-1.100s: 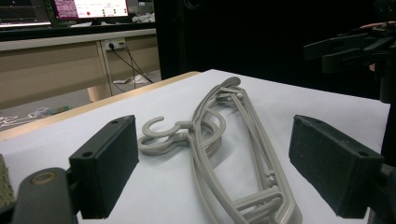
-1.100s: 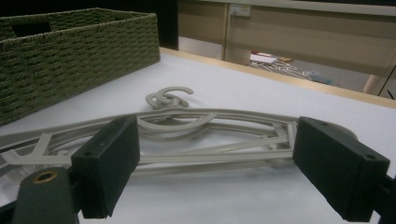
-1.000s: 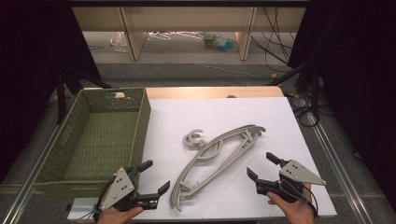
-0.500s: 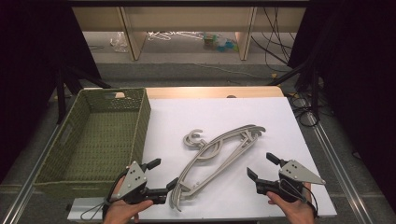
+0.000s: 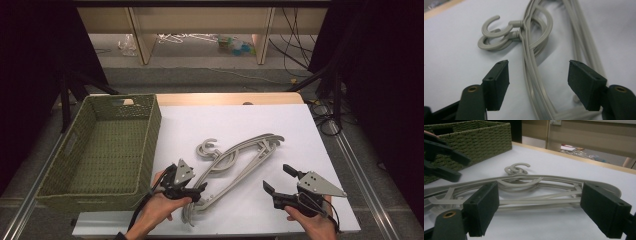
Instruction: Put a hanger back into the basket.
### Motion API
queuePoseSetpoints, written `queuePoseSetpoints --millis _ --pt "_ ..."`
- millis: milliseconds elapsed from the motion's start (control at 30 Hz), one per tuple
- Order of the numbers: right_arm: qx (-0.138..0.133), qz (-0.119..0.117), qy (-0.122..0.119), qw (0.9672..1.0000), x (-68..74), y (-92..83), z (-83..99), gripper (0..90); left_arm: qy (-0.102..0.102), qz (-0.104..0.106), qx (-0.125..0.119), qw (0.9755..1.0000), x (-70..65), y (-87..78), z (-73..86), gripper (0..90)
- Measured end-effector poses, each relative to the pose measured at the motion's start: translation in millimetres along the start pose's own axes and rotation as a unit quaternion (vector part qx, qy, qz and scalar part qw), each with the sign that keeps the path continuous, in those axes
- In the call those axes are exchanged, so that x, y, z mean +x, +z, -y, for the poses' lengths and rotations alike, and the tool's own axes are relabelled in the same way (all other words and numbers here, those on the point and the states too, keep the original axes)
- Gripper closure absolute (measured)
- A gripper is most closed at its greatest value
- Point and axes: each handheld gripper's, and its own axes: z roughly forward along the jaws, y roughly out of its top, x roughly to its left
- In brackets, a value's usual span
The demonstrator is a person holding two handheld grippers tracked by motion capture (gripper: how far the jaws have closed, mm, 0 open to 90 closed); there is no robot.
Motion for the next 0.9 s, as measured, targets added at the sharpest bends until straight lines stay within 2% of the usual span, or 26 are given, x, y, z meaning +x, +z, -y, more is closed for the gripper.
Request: queuePoseSetpoints --millis 67,100,133,200,267,300,333,367,400,433,500,567,600,667,700,833,867,900 --pt "-0.008 -0.007 0.001 0.9999 0.6 2.2 0.4 16.5 0.016 0.002 0.025 0.9996 3.4 11.6 -5.0 37.2" --pt "-0.008 -0.009 0.0 0.9999 0.4 2.5 0.5 16.6 0.008 0.005 0.037 0.9993 3.7 18.5 -7.3 37.1" --pt "0.001 -0.005 0.004 1.0 0.8 0.9 0.3 16.6 0.02 0.014 0.052 0.9984 6.6 21.2 -9.1 37.7" --pt "0.003 -0.005 0.005 1.0 0.4 1.0 0.5 16.8 -0.009 0.023 0.062 0.9977 8.1 31.3 -11.2 39.5" --pt "0.003 -0.008 0.007 0.9999 0.0 1.2 0.6 17.4 -0.011 0.02 0.068 0.9974 10.8 40.9 -12.1 41.0" --pt "0.014 -0.005 0.002 0.9999 -0.7 -0.8 0.0 17.5 -0.023 0.024 0.074 0.9967 11.2 43.9 -11.9 42.3" --pt "0.012 -0.006 0.002 0.9999 -0.7 -0.6 0.0 17.5 -0.028 0.024 0.078 0.9963 12.8 47.7 -11.7 42.7" --pt "0.013 -0.006 0.003 0.9999 -0.6 -0.6 0.0 17.5 -0.03 0.027 0.083 0.9958 15.0 51.1 -11.7 44.9" --pt "-0.001 -0.011 0.008 0.9999 0.1 2.0 0.9 17.6 -0.031 0.028 0.089 0.9952 17.1 53.5 -12.2 47.0" --pt "-0.002 -0.013 0.008 0.9999 0.3 2.3 0.9 17.7 -0.035 0.033 0.093 0.9945 19.0 55.7 -13.0 47.9" --pt "0.005 -0.008 0.004 0.9999 0.5 1.4 0.3 18.3 -0.037 0.053 0.104 0.9925 21.3 58.2 -13.7 56.9" --pt "-0.001 -0.01 0.002 0.9999 1.1 1.8 0.0 19.1 -0.034 0.058 0.116 0.991 22.2 61.1 -14.0 59.0" --pt "0.004 -0.005 -0.004 1.0 0.7 0.7 -0.5 19.1 -0.046 0.061 0.114 0.9905 22.3 62.8 -13.6 60.2" --pt "0.006 -0.01 0.001 0.9999 0.9 1.7 0.0 19.2 -0.053 0.073 0.121 0.9885 25.2 64.8 -13.3 62.6" --pt "0.006 -0.01 0.0 0.9999 0.9 1.6 0.0 19.3 -0.061 0.07 0.116 0.9889 25.9 65.4 -13.1 64.7" --pt "0.006 -0.006 -0.005 1.0 0.8 0.9 -0.5 19.7 -0.074 0.074 0.107 0.9888 33.1 60.8 -13.1 74.1" --pt "0.007 -0.007 -0.004 0.9999 0.9 1.4 -0.3 19.7 -0.084 0.074 0.093 0.9894 33.7 59.9 -12.9 76.0" --pt "0.008 -0.007 -0.005 0.9999 0.9 1.4 -0.4 19.7 -0.093 0.076 0.093 0.9884 34.4 57.5 -14.2 77.1"
